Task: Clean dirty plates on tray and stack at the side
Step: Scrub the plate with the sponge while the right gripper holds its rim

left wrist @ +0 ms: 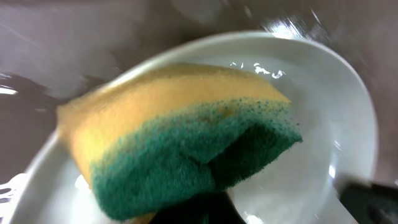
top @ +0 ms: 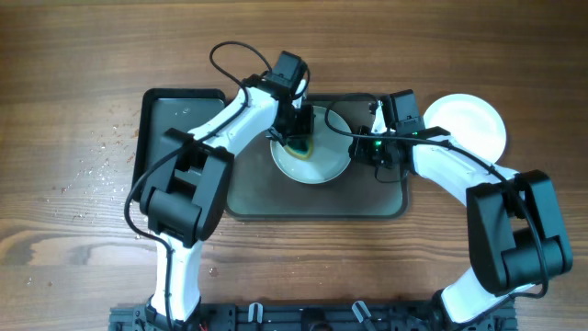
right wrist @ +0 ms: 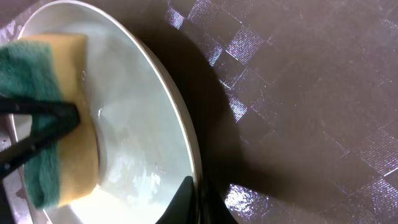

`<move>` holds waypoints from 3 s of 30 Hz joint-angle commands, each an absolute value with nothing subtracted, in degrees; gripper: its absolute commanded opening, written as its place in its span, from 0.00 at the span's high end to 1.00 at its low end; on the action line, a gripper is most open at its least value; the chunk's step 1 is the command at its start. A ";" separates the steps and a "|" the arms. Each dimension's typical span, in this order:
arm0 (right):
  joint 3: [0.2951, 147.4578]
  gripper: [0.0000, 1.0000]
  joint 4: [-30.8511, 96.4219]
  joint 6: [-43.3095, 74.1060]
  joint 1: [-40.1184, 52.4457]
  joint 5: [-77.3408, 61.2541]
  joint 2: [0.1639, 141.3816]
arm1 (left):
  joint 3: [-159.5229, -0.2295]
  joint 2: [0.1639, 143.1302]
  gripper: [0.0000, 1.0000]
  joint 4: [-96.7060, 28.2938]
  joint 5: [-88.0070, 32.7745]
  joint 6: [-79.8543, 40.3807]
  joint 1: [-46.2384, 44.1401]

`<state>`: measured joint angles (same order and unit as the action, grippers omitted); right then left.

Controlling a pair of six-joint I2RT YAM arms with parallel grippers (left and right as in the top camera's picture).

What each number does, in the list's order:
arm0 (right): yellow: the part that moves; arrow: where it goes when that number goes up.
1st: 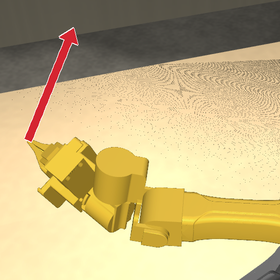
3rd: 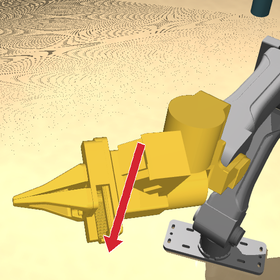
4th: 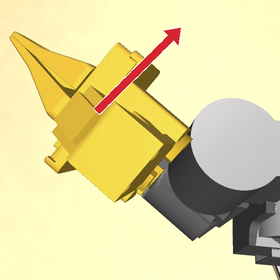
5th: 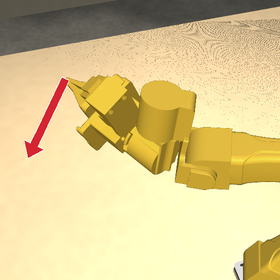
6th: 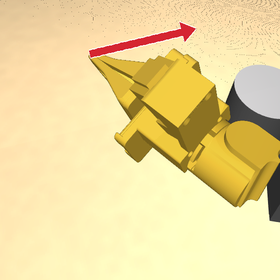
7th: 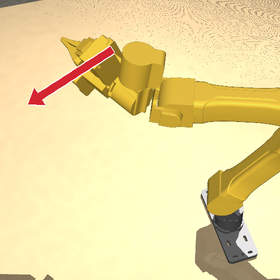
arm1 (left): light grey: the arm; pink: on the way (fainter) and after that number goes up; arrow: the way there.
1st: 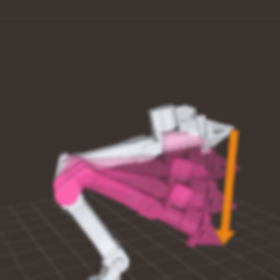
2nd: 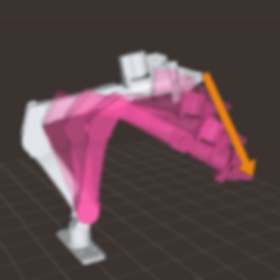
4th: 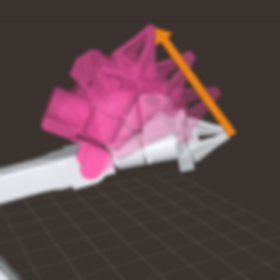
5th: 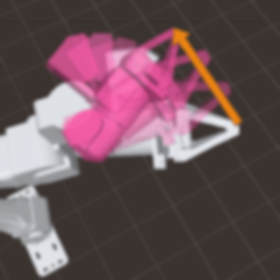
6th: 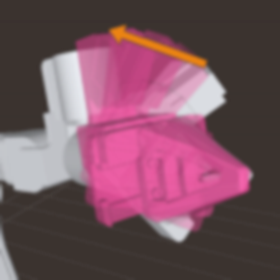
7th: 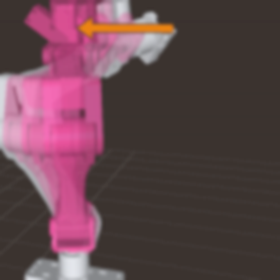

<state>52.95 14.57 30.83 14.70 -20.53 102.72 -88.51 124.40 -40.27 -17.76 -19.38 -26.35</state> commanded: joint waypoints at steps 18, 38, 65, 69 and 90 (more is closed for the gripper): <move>52.80 0.96 13.74 31.31 15.57 -22.70 103.77 | -84.31 109.80 0.96 -43.70 -15.42 -20.21 -24.05; 52.80 0.96 13.74 31.05 15.57 -22.70 103.77 | -84.16 121.84 0.96 -39.68 -4.93 -30.48 -31.70; 52.80 0.96 13.69 31.07 15.57 -24.01 103.77 | -81.97 109.73 0.96 -36.38 0.27 -28.77 -34.61; 52.80 0.96 13.67 31.03 15.57 -24.01 103.77 | -81.69 113.19 0.95 -36.07 4.45 -28.84 -34.59; 52.80 0.96 13.61 31.07 15.57 -24.03 103.77 | -81.82 110.37 0.96 -32.80 -14.26 -24.23 -29.61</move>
